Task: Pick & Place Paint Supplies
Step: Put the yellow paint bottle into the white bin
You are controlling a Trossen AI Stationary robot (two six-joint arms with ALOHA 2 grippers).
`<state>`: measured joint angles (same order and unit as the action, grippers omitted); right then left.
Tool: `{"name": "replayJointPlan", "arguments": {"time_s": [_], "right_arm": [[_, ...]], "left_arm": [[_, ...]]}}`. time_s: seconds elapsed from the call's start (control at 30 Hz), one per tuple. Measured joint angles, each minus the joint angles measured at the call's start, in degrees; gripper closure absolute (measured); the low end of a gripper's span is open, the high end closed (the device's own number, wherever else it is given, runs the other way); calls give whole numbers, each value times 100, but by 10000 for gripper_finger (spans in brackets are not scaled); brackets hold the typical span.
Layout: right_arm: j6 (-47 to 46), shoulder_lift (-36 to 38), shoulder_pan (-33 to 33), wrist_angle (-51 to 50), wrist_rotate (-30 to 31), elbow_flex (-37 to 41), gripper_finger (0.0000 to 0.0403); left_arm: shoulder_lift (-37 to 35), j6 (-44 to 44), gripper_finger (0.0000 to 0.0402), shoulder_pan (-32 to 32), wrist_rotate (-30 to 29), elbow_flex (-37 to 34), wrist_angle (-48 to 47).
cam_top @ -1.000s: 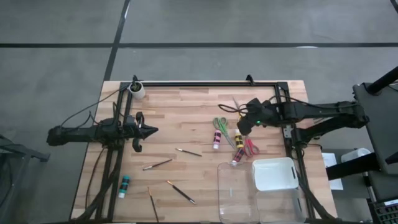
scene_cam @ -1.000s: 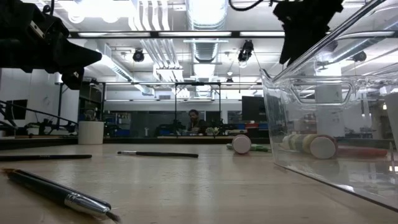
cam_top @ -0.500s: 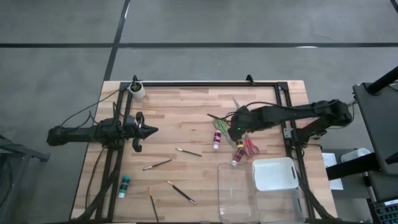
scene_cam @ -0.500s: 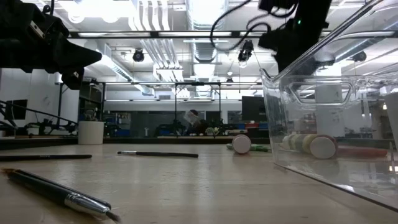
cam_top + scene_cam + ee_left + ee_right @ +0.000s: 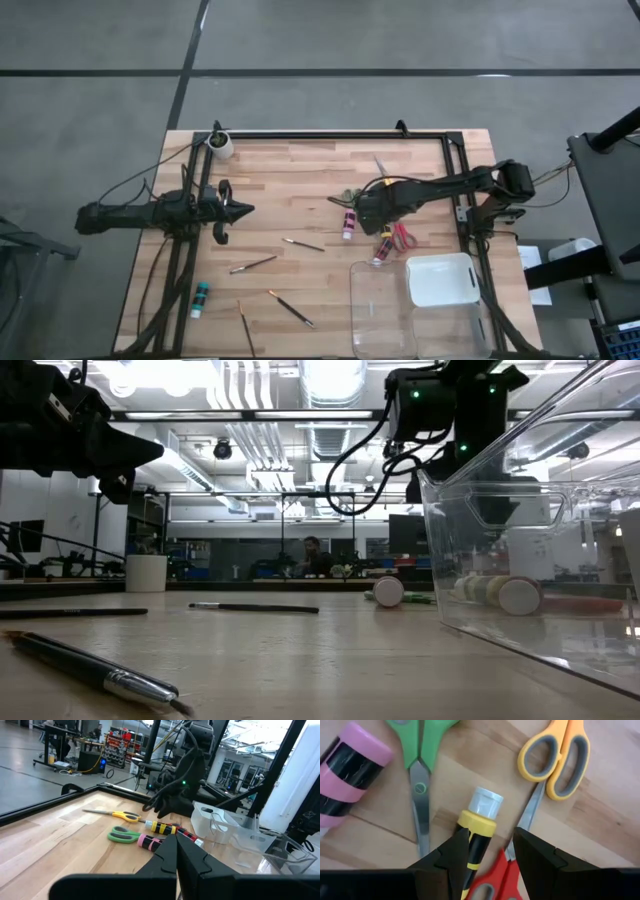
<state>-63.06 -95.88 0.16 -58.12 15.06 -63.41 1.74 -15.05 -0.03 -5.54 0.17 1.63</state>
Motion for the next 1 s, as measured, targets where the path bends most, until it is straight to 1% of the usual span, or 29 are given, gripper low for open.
{"name": "replayJointPlan", "arguments": {"time_s": [0.1,0.17,0.37,0.5,0.57,0.7,0.87,1.0], "right_arm": [[-310,-31,1,18,107,14,242],[-414,-18,-2,71,158,32,225],[-302,12,-2,214,158,83,160],[-302,12,-4,222,160,173,136],[-302,10,-6,320,179,228,132],[-299,10,-4,733,438,438,131],[-307,10,-2,914,429,619,131],[-556,10,1,983,406,718,131]], "left_arm": [[0,0,401,-1,0,2,-1],[0,0,401,0,0,0,0],[0,0,401,-2,0,0,-1],[0,0,401,-2,0,0,0],[0,0,401,-1,0,2,-1],[0,0,401,-2,0,1,-1],[0,0,401,-1,0,2,-2],[0,0,401,0,0,2,-1]]}}
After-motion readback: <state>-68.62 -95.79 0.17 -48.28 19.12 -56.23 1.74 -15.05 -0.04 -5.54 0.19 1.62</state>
